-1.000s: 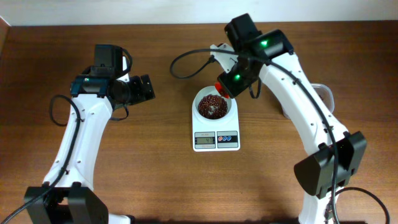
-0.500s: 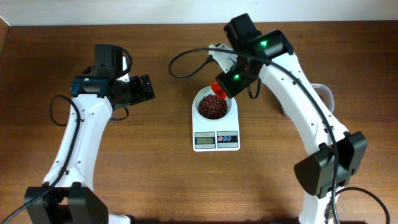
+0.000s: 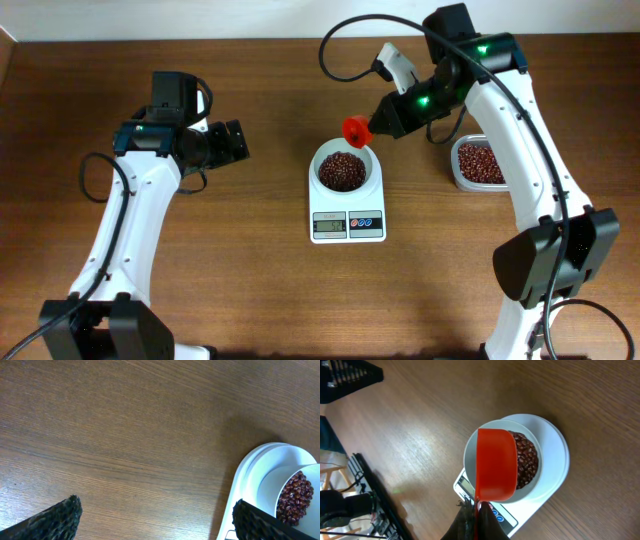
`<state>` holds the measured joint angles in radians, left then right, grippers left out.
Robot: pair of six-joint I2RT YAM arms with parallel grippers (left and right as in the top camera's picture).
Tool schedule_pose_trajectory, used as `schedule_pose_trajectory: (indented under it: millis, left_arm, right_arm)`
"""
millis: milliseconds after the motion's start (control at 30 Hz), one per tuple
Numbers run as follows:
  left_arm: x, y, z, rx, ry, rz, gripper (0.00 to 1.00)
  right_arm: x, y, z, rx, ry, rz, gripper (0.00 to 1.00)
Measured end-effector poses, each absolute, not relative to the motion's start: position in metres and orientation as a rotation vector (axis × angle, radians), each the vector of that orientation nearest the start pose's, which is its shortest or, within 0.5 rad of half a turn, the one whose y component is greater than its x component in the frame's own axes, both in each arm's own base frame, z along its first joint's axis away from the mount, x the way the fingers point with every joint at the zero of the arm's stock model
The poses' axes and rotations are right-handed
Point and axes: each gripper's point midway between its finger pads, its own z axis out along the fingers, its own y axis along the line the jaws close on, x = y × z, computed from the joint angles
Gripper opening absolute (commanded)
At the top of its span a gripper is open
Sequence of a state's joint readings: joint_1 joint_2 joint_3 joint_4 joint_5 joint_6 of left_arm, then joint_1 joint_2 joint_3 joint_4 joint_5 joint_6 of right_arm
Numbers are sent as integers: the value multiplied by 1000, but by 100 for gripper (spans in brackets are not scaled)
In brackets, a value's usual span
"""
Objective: Scoop item into bowl and weigh 50g on scale
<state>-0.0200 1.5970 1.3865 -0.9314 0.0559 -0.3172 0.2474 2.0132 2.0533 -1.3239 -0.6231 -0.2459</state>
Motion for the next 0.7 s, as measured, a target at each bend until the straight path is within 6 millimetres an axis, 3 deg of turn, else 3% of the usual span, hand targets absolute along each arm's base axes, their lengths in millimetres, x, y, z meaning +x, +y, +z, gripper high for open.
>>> schedule_pose_trajectory:
  millis: [533,700]
  left_arm:
    - [381,-17,161,-387,2695,-175,99]
    - [381,-17,161,-387,2695,-175,99]
  right_arm:
    - [396,207,218,-794,2612,901,4]
    - [389,214,204,-822,2638,908,4]
